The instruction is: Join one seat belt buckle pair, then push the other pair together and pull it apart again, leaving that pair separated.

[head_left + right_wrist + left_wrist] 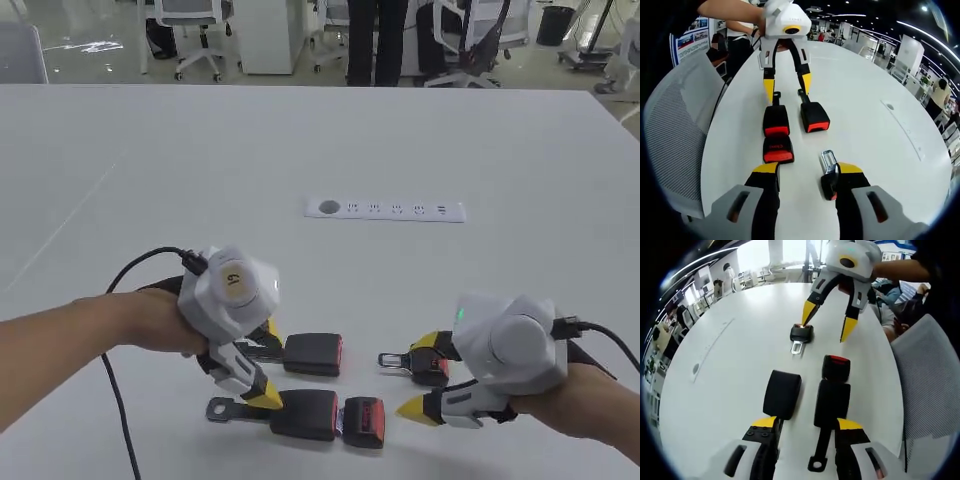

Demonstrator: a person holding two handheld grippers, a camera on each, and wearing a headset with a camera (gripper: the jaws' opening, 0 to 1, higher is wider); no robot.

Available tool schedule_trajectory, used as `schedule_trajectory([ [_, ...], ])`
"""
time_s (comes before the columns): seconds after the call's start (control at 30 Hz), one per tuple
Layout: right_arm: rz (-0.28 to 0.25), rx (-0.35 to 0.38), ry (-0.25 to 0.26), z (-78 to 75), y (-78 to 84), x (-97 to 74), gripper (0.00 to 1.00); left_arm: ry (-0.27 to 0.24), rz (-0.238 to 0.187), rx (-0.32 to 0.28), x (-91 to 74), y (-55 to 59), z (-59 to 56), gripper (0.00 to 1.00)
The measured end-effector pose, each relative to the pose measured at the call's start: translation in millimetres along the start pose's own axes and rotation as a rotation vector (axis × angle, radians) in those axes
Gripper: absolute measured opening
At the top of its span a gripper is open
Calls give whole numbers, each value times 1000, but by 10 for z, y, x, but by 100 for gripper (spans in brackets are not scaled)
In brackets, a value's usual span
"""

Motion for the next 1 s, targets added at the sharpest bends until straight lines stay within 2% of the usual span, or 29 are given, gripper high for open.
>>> schedule_trajectory([
  [0.13, -2, 9, 17, -60, -10, -38, 43, -2, -6, -6, -13, -36, 64, 46],
  [0.33, 11, 17, 34, -170, 64, -91, 43, -12, -10, -4, 9, -101, 151, 46],
  [0.4, 14, 20, 38, -202, 77, -108, 43, -14, -8, 1, 16, -94, 217, 46],
  [0.53, 25, 27, 40, -245, 124, -114, 43, -12, -6, -1, 56, -95, 276, 46],
  [0.8, 40, 52, 49, -327, 207, -112, 43, 5, 15, 12, 131, -108, 307, 46],
  [1.0, 51, 66, 47, -385, 282, -73, 43, 17, 41, 18, 230, -37, 366, 45],
])
Point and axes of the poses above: the centre of the closed fingertips' face, and the gripper's own axes: x roughly forward along the fingers, z roughly to its left, y roughly out of its underside, the point moved 2 cm from there along -x, roughly backward along the fingers, and after that the axes turned 15 degrees about -z, right-handed, at the moved point
